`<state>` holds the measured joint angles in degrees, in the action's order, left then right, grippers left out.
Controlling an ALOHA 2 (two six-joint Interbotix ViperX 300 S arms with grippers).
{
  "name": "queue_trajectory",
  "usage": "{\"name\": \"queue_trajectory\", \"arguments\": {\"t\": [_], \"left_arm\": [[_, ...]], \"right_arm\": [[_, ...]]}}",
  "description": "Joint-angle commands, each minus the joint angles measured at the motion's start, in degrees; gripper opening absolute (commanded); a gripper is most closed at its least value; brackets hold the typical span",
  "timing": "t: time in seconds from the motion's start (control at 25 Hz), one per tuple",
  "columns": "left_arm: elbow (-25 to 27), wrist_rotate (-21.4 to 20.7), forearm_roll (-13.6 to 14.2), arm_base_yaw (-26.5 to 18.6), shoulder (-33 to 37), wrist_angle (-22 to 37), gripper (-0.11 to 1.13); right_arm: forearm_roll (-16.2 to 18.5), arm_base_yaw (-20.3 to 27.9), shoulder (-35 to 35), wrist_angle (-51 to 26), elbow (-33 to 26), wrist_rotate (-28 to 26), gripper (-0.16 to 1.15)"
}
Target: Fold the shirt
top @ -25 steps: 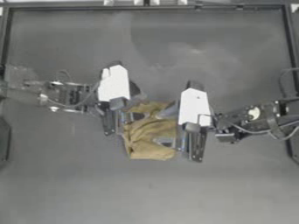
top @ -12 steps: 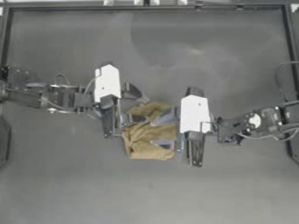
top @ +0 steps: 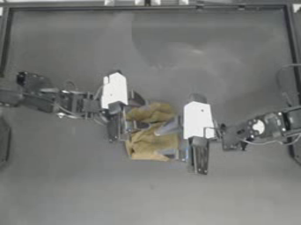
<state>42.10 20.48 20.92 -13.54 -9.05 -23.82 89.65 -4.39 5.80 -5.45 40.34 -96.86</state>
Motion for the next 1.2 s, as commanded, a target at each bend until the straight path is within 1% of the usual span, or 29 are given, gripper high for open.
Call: {"name": "queue_trajectory", "arguments": {"t": [0.04,0.28,0.4,0.52,0.68,0.76,0.92,1.04,1.2], "left_arm": [[-0.8,-0.1,-0.2,0.0,-1.1,-2.4,0.86],[-0.5,0.0,-1.1,0.4,-4.6,-2.9,0.86],[-0.5,0.0,-1.8,0.6,-6.0,-2.9,0.86],[-0.4,0.0,-2.0,0.7,-6.1,-2.9,0.86],[-0.4,0.0,-2.0,0.6,-5.9,-2.8,0.85],[-0.4,0.0,-1.9,0.6,-5.9,-2.5,0.85],[0.2,0.0,-1.9,0.6,-5.4,-2.5,0.85],[0.3,-0.1,-2.0,0.5,-5.1,-2.5,0.85],[0.2,-0.1,-2.0,0.6,-5.1,-2.5,0.85]], "right_arm": [[-0.4,0.1,1.1,-0.3,-0.1,-0.1,0.89],[-0.9,0.4,0.9,-1.3,0.7,-0.2,0.89],[-2.1,1.3,-0.4,-1.2,1.4,-0.3,0.90],[-2.7,1.6,-3.5,-1.1,1.1,-0.4,0.90],[-2.5,1.6,-8.3,-1.0,-1.3,-0.4,0.90],[-2.3,1.6,-9.1,-1.1,-2.0,-0.4,0.90],[-2.5,1.8,-9.6,-2.5,-1.2,-0.4,0.90],[-2.8,2.2,-11.8,-2.5,-1.1,-1.2,0.89],[-2.5,2.3,-14.9,-1.6,-2.5,-2.0,0.89]]}}
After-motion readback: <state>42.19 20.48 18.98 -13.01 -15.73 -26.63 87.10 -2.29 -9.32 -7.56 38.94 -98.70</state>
